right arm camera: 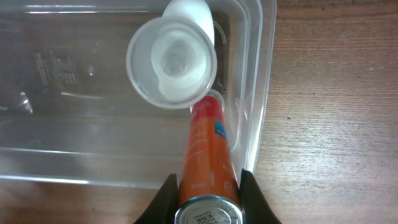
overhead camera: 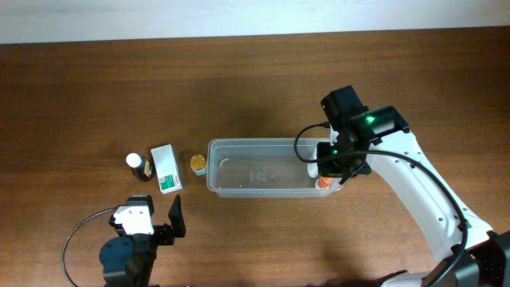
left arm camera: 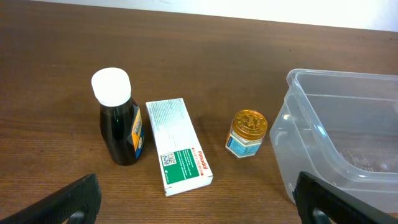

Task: Pack container
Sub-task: 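Lift the orange tube and lay it in the container beside the bottle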

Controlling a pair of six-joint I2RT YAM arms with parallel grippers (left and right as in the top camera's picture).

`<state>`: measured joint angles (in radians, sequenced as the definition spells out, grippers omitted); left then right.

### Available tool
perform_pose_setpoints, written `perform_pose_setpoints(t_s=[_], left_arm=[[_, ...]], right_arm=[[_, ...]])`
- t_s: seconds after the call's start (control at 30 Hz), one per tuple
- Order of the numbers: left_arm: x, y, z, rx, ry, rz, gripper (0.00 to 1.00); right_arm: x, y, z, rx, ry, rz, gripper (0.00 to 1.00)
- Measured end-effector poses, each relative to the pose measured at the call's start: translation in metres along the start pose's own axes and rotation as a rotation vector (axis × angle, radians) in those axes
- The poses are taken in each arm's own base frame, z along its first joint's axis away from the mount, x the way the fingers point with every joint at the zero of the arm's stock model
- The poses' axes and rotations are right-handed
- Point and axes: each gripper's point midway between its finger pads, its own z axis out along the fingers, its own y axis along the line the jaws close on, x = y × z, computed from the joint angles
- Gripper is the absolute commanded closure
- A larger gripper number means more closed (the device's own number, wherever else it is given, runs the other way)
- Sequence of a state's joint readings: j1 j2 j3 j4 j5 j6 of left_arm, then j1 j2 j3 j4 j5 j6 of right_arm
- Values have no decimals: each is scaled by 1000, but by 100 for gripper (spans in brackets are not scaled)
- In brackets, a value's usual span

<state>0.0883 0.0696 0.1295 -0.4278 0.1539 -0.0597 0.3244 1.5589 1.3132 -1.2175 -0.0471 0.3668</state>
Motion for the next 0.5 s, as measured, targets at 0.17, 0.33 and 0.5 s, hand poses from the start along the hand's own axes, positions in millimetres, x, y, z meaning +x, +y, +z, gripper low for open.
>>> perform_pose_setpoints(t_s=[0.17,0.33,0.5], left_arm=[[0,0,0,0,0,0,0],[0,0,0,0,0,0,1],[0,0,0,0,0,0,1]], right_arm=[[-4,1,7,-8,-21,-1,92],[-3,0,15,-8,-19,-1,86],[-5,1,15,-11,-29,-5,55]])
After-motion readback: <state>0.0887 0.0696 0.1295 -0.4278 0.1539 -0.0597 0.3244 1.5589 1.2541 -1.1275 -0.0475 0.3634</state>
